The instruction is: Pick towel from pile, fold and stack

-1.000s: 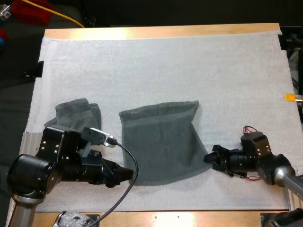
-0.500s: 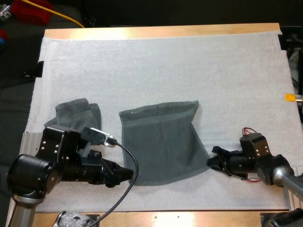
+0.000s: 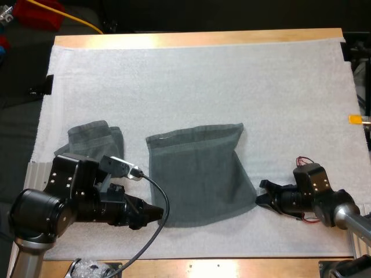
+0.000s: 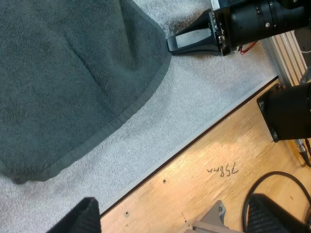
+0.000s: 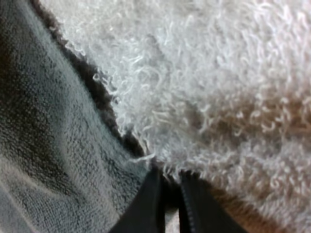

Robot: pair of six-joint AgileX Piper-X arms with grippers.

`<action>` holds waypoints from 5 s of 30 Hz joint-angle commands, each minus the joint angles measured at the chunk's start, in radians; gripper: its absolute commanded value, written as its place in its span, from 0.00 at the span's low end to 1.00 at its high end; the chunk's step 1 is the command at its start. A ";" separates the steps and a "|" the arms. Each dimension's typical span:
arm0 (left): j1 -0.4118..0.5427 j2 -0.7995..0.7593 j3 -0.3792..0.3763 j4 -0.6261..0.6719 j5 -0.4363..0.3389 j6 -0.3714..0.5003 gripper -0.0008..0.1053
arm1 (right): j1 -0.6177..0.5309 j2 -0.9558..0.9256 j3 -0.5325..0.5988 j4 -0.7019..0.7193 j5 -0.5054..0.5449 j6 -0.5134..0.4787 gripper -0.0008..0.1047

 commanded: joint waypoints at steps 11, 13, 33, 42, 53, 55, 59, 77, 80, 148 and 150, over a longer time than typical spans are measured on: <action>-0.004 -0.004 0.000 0.000 0.007 0.006 0.58 | 0.002 -0.125 0.006 0.249 0.191 -0.179 0.03; -0.004 -0.004 0.000 0.000 0.007 0.013 0.58 | 0.002 -0.146 0.006 0.281 0.211 -0.204 0.03; -0.004 -0.002 0.316 -0.206 0.097 -0.031 0.67 | 0.002 -0.232 0.006 0.385 0.294 -0.265 0.03; -0.004 -0.002 0.537 -0.469 0.141 -0.192 0.67 | 0.002 -0.232 0.006 0.385 0.294 -0.265 0.03; -0.004 0.080 0.592 -0.613 0.099 -0.307 0.67 | 0.002 -0.232 0.006 0.385 0.293 -0.265 0.03; -0.004 0.138 0.592 -0.629 0.095 -0.313 0.67 | 0.002 -0.232 0.006 0.385 0.290 -0.265 0.03; -0.004 0.263 0.592 -0.662 0.097 -0.313 0.67 | 0.002 -0.232 0.006 0.385 0.287 -0.265 0.03; -0.004 0.505 0.592 -0.761 0.121 -0.309 0.67 | 0.002 -0.232 0.006 0.385 0.287 -0.265 0.03; -0.004 0.510 0.592 -0.777 0.152 -0.309 0.67 | 0.002 -0.232 0.006 0.385 0.287 -0.265 0.03; -0.192 0.435 0.487 -0.539 0.160 -0.142 0.01 | 0.188 -0.374 -0.116 0.465 0.239 -0.022 0.03; -0.104 0.435 0.487 -0.578 0.222 -0.166 0.01 | 0.188 -0.368 -0.116 0.369 0.242 0.041 0.03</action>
